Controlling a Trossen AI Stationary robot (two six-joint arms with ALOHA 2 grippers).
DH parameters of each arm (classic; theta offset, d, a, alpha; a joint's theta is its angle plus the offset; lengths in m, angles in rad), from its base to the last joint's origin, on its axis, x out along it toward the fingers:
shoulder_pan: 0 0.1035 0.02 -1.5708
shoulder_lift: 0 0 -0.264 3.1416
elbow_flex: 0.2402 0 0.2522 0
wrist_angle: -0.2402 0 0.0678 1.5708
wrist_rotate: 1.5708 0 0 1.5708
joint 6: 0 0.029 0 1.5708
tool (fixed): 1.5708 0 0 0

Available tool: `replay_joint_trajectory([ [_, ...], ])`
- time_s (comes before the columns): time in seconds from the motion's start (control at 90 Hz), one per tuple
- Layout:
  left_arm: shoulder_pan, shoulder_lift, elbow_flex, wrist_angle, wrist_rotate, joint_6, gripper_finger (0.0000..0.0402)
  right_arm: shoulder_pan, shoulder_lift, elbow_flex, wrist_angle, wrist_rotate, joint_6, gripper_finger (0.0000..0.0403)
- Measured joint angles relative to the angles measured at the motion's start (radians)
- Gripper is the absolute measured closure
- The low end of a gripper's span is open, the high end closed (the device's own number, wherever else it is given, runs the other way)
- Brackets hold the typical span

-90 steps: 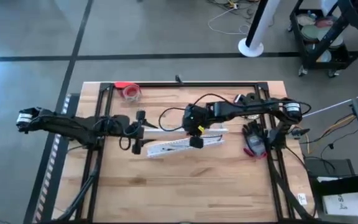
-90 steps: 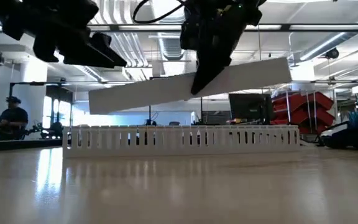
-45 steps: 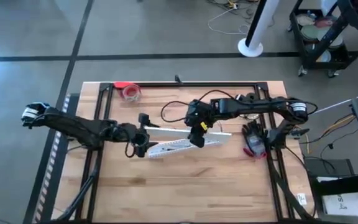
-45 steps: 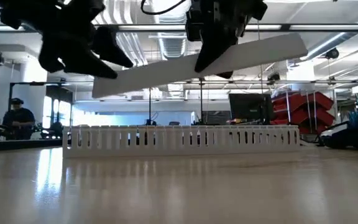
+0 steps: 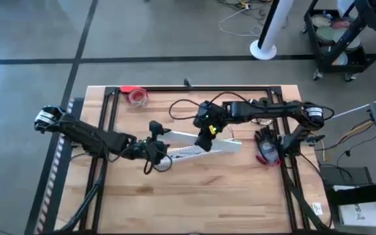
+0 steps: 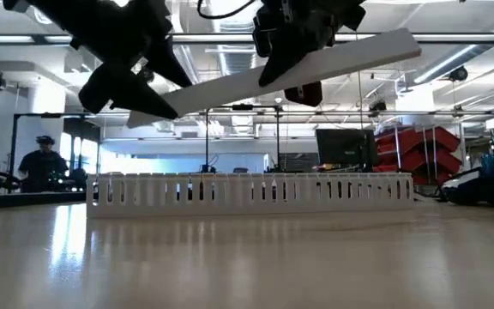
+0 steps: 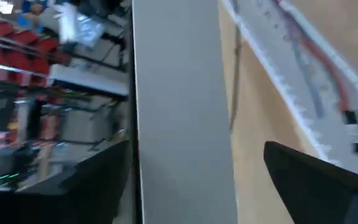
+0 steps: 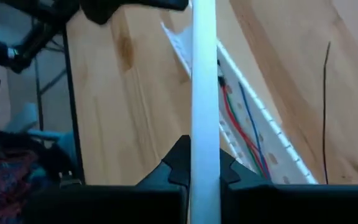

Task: Ziptie cables
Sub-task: Close the white cable duct

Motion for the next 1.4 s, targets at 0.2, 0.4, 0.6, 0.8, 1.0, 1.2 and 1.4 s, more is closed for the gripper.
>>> replay_joint_trajectory([
  [0.2, -0.048, -0.033, -0.037, -0.006, -0.047, -0.151, 0.0053, 0.002, 0.0, 0.0, 0.009, -0.053, 0.011, 0.0403],
  [0.4, -0.066, -0.081, -0.138, 0.13, -0.059, -0.199, 0.0053, 0.002, 0.0, -0.003, 0.031, -0.064, 0.003, 0.0403],
  [0.6, -0.069, -0.082, -0.18, 0.176, -0.092, -0.203, 0.007, 0.004, 0.0, -0.007, 0.031, -0.079, 0.01, 0.0403],
  [0.8, -0.077, -0.084, -0.18, 0.179, -0.095, -0.193, 0.0167, 0.004, -0.001, -0.012, 0.032, -0.08, 0.021, 0.0403],
  [1.0, -0.081, -0.083, -0.18, 0.177, -0.069, -0.215, 0.0185, 0.005, 0.0, -0.018, 0.03, -0.087, 0.021, 0.0403],
  [1.2, -0.081, -0.084, -0.178, 0.17, -0.049, -0.259, 0.0163, 0.014, -0.001, -0.018, 0.031, -0.076, -0.029, 0.0393],
  [1.4, -0.081, -0.084, -0.15, 0.147, 0.022, -0.316, 0.0184, 0.032, -0.003, 0.012, 0.032, 0.009, -0.177, 0.0322],
])
